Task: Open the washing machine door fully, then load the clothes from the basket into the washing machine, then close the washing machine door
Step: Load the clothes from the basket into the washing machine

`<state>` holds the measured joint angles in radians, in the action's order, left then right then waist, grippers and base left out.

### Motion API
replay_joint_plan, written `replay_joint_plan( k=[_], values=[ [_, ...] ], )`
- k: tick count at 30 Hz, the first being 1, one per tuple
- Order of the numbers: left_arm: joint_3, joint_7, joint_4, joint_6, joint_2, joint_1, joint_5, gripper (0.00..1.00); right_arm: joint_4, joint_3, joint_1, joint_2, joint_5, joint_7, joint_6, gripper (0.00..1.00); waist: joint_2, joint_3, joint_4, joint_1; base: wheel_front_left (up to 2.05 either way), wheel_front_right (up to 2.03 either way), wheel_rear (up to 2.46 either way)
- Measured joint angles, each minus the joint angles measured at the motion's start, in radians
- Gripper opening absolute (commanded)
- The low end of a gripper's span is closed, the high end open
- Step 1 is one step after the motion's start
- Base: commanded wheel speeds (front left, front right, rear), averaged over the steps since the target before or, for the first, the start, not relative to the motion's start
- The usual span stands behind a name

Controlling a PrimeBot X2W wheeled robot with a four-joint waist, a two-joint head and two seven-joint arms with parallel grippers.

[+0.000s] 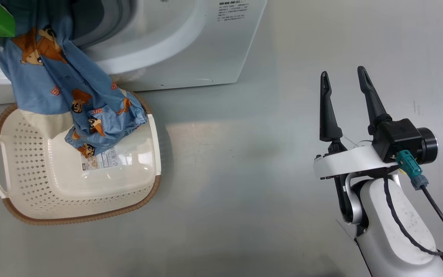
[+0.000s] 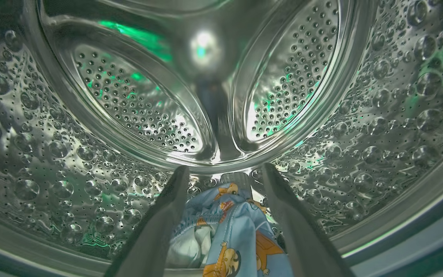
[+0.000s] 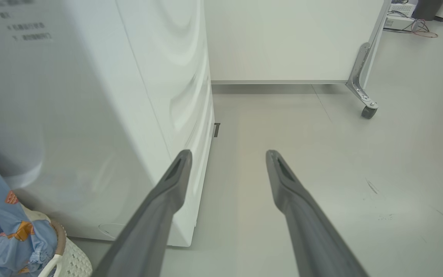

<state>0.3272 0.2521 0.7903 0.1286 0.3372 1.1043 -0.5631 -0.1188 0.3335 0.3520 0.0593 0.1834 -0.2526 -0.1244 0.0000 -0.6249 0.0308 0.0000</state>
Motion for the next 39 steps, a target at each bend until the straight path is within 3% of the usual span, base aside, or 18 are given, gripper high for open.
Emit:
replay_joint_plan(
  k=[10, 28, 39],
  values=[
    [-0.05, 0.0, -0.086, 0.0, 0.004, -0.096, 0.001, 1.0, -0.003, -0.003, -0.03, 0.0, 0.0, 0.0, 0.009, 1.0, 0.0, 0.061, -0.017, 0.0, 0.0, 0.0, 0.0],
    [-0.175, 0.0, -0.304, 0.0, -0.007, -0.356, 0.029, 1.0, 0.015, -0.026, -0.038, 0.0, -0.001, 0.0, 0.012, 1.0, 0.0, 0.059, -0.031, 0.0, 0.0, 0.0, 0.0],
    [-0.277, 0.0, -0.423, -0.002, -0.054, -0.536, 0.055, 1.0, 0.02, -0.037, -0.054, 0.0, -0.006, 0.0, 0.021, 1.0, 0.0, 0.052, -0.041, 0.0, 0.0, 0.0, 0.0]
  ],
)
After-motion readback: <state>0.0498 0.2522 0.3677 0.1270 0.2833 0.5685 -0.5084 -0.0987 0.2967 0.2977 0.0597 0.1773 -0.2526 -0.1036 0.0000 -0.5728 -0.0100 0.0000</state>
